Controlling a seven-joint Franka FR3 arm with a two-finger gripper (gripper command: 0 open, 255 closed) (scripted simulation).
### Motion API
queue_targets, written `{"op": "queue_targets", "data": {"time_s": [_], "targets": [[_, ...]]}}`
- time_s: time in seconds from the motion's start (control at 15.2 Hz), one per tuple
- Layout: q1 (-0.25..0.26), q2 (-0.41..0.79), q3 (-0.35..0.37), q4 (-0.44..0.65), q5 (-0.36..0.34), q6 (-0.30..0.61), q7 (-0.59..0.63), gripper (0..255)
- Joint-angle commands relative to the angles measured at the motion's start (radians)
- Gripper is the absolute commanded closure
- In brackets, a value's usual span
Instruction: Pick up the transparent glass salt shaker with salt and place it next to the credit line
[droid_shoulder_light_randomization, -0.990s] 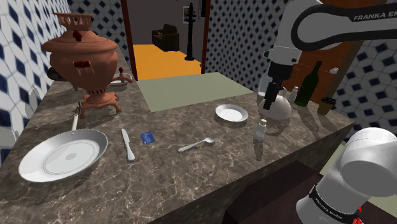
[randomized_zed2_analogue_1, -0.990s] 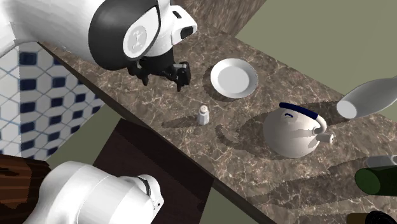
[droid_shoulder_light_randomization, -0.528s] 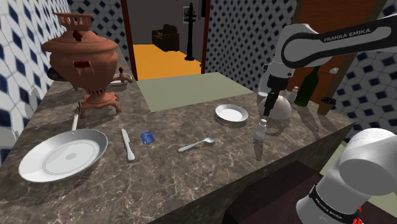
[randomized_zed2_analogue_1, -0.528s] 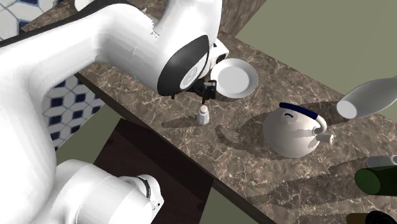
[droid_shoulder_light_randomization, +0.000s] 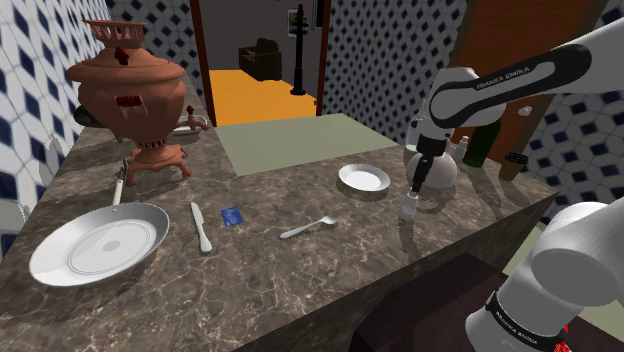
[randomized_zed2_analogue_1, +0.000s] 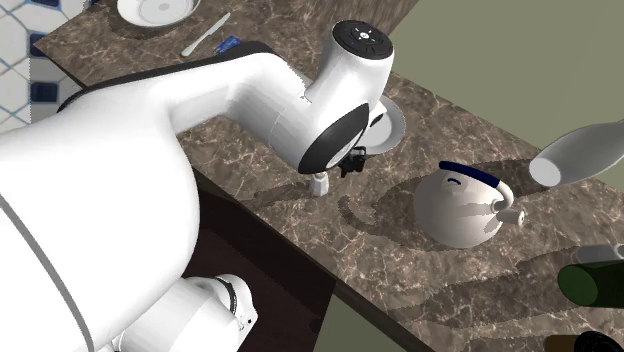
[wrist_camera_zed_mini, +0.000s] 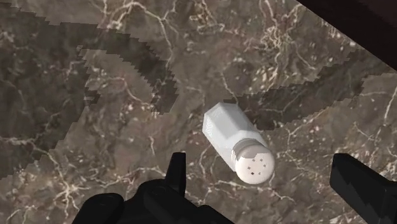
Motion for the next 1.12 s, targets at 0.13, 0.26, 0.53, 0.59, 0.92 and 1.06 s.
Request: {"op": "queue_targets", "data": {"time_s": [0.13,0.26,0.53,0.59,0.92,1.06], "targets": [[0.005,0.034,-0.007,-0.035,0.004,0.069,-0.005,0],[0.006,0.047,-0.009,-0.047,0.006,0.095,-0.007,0],[0.006,0.047,-0.009,-0.047,0.006,0.095,-0.007,0],[0.006,0.047,-0.009,-0.047,0.006,0.095,-0.007,0],[0.006,0.047,-0.009,-0.047,0.006,0.094,-0.007,255],[0.006,0.047,-0.009,-0.047,0.006,0.094,-0.007,255]]}}
